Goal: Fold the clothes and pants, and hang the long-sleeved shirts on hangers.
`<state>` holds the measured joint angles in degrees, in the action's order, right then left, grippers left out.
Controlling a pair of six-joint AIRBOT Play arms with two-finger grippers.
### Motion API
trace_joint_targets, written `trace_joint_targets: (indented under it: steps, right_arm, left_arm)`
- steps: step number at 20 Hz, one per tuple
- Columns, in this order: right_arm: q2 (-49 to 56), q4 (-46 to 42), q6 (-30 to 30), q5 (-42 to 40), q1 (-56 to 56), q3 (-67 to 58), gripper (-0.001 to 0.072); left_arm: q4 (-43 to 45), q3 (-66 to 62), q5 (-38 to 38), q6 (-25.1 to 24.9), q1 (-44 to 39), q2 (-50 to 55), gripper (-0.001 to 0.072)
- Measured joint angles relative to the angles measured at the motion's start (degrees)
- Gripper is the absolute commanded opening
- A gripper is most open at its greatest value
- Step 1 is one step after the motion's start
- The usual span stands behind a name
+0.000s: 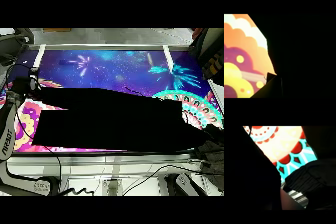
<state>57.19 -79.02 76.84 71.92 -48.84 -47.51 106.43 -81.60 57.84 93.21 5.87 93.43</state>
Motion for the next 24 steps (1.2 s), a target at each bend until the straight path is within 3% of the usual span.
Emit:
trace_joint_targets:
  steps: [2,3,5,8,13,17,19,21,24]
  right_arm:
    - [0.00,-0.22,0.00,-0.07,0.00,0.00,0.0014]
    - [0.00,-0.22,0.00,-0.31,0.00,0.00,0.0014]
    - [0.00,-0.26,0.00,-0.63,0.00,0.02,0.0014]
    - [0.00,-0.33,0.02,-0.87,0.00,0.02,0.0014]
    - [0.00,0.35,0.02,-1.16,-0.04,0.02,0.0014]
    - [0.00,0.87,0.04,-1.62,-0.04,0.02,0.0015]
    - [0.00,0.98,0.04,-1.81,-0.04,0.02,0.0015]
    - [0.00,1.09,0.04,-2.12,-0.04,0.02,0.0015]
    - [0.00,1.22,0.04,-2.36,-0.04,0.02,0.0014]
  left_arm:
    - [0.00,0.02,1.16,0.00,0.11,1.31,0.0013]
    - [0.02,0.02,1.66,0.00,0.11,1.77,0.0053]
    - [0.33,0.02,2.47,-0.02,0.13,2.29,0.0383]
    - [3.67,0.00,5.88,1.16,0.50,2.67,0.0347]
    - [11.98,0.00,16.74,9.97,4.35,2.82,0.0347]
    - [13.99,0.00,22.67,13.14,7.89,2.23,0.0346]
    - [14.32,0.02,24.00,12.41,8.81,0.96,0.0329]
    - [13.57,0.22,24.79,8.96,9.38,-1.11,0.0247]
    - [9.64,2.75,25.33,3.45,10.80,-6.51,0.0246]
